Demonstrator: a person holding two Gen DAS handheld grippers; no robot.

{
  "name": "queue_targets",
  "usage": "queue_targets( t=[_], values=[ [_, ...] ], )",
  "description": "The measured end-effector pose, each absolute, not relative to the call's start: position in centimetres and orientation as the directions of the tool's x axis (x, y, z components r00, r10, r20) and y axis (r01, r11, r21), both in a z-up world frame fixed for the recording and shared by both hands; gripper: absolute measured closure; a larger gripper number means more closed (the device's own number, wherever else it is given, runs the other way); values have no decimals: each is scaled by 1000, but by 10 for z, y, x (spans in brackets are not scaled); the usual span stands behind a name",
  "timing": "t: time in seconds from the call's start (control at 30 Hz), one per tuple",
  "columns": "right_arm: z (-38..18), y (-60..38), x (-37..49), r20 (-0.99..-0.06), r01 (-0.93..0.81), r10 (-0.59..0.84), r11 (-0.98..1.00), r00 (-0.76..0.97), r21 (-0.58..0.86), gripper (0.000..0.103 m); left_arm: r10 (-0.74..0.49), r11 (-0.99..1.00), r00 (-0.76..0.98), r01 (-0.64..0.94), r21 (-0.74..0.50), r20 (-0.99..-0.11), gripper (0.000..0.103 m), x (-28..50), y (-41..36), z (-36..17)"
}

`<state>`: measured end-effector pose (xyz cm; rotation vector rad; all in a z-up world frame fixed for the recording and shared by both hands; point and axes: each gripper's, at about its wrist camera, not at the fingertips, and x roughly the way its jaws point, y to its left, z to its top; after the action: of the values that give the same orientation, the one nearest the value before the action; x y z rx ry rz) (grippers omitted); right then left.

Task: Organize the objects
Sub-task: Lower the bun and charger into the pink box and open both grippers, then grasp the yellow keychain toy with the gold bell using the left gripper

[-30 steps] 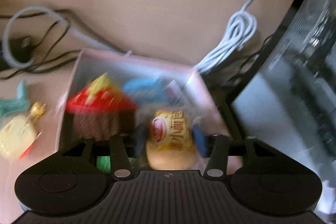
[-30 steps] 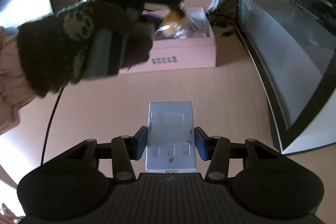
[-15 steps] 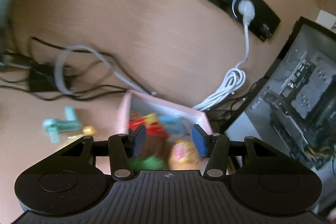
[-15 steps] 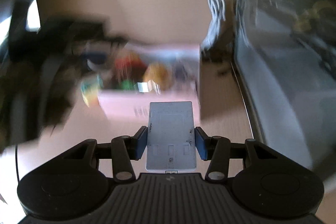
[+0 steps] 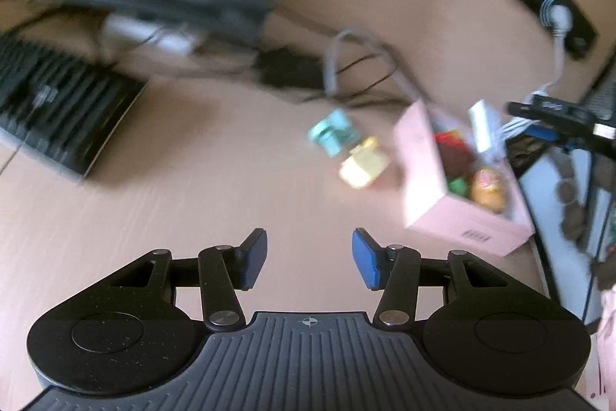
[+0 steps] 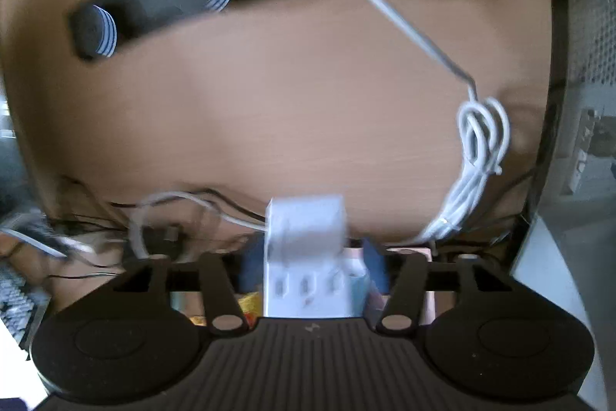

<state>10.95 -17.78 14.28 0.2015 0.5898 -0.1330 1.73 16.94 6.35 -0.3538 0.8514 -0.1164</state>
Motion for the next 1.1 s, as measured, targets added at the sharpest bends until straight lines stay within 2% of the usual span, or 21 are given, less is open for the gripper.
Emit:
queue_targets(
  t=[0.07,0.13,0.23,0.37,0.53,0.7,0.83,0.93,1.1],
  values=[
    [144,-181,93,-565,202,-51,957,824,208,40,-245,936,631,-43,-348,-736,50,19,176,51],
    [143,-178,69,-558,207,-49,952,829,224,27,-241,936,612,-60,-348,-753,50,22,181,39],
    [138,-165,44,-579,224,-97,963,809,152,26,-283,927,574,-40,-372,-768,50,34,174,24],
    [128,-152,16,-633,217,-70,963,771,157,26,-353,922,561,70,-382,-749,50,51,149,25],
    [116,-125,-13,-676,191,-59,974,735,123,24,-400,917,600,258,-306,-693,50,96,108,48],
    [107,-91,-38,-694,141,-84,990,715,26,24,-314,929,627,358,-95,-713,50,150,68,46],
    [101,-80,-49,-708,124,-86,992,701,2,20,-306,918,560,389,-82,-770,50,179,53,29],
    [95,-80,-53,-726,140,-91,990,682,8,20,-259,920,572,391,-19,-778,49,188,44,18],
    [89,-79,-58,-736,156,-108,988,669,-3,17,-266,924,523,376,-60,-810,53,194,45,4]
  ],
)
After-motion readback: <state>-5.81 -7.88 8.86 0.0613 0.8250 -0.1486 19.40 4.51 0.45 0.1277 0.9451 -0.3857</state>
